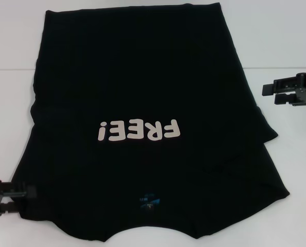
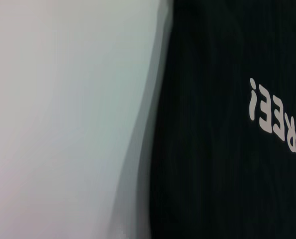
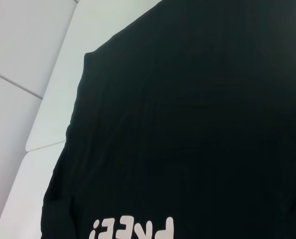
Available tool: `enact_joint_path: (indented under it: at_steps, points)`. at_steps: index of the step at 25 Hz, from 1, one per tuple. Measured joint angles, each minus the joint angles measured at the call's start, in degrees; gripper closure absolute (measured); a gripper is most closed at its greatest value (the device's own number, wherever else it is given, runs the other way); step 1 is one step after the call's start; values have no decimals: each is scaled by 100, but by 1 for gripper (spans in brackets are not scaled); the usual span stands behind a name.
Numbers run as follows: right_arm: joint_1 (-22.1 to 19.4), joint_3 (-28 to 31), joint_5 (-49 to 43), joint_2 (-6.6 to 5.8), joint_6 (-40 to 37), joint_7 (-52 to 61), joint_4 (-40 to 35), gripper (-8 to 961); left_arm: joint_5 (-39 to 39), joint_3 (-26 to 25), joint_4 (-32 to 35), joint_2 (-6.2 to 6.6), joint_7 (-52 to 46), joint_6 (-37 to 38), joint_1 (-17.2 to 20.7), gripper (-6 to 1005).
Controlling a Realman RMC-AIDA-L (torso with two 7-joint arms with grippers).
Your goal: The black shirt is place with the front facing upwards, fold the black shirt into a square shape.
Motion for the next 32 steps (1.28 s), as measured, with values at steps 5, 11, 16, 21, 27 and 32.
enact_joint_path:
  at_steps: [5, 11, 16, 21, 27, 32]
  points:
    - [-7, -1, 0, 0, -3, -5, 0, 369, 7, 48, -36, -17, -52, -161, -116, 283]
    - [-39, -1, 0, 0, -3, -8, 0, 369, -8, 9, 35, -4, -184, -296, -140, 285]
    - [-46, 11, 0, 0, -3, -8, 0, 369, -3, 13, 114, 18, -293, -355, -147, 285]
    - [-45, 17, 0, 0, -2, -8, 0, 369, 6, 130, 103, 10, -297, -324, -174, 286]
    - [-43, 17, 0, 0, -5, -8, 0, 369, 9, 272, 64, -10, -294, -328, -181, 287]
    - [-44, 17, 0, 0, -8, -8, 0, 369, 10, 256, 59, -19, -393, -505, -213, 288]
